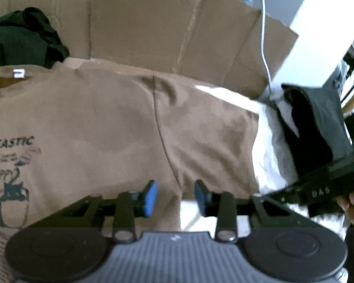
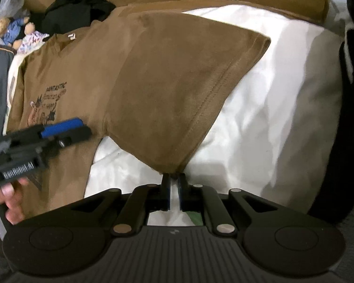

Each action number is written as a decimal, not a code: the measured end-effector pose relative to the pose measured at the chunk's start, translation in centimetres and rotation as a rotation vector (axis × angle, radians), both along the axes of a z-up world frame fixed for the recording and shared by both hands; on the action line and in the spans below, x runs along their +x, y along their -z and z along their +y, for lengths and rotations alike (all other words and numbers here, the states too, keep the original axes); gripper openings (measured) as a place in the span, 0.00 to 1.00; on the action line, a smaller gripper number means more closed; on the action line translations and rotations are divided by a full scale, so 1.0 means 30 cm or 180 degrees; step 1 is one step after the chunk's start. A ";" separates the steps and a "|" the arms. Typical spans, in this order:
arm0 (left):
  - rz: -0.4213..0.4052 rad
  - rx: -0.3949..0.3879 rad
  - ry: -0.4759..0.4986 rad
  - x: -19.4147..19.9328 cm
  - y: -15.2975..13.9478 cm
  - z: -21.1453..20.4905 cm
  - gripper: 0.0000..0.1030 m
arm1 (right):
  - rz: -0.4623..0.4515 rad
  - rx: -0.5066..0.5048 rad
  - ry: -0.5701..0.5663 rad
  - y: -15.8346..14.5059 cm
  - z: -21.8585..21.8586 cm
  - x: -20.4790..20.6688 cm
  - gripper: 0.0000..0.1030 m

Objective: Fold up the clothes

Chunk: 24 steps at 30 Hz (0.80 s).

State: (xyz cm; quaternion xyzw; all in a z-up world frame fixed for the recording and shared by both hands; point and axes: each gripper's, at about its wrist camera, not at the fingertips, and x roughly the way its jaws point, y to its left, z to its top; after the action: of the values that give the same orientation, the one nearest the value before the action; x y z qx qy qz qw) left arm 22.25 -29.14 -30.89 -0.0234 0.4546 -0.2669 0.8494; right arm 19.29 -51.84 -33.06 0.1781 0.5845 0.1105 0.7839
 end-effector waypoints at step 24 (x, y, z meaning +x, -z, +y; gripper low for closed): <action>0.0373 0.0198 0.0199 0.053 0.088 -0.011 0.22 | -0.0316 -0.0782 -0.0343 -0.013 0.079 0.036 0.07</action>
State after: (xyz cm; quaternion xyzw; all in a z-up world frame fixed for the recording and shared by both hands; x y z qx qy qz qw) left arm 23.86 -29.46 -33.54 0.0016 0.5121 -0.2771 0.8130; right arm 20.37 -49.46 -32.68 0.0435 0.5628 0.0887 0.8207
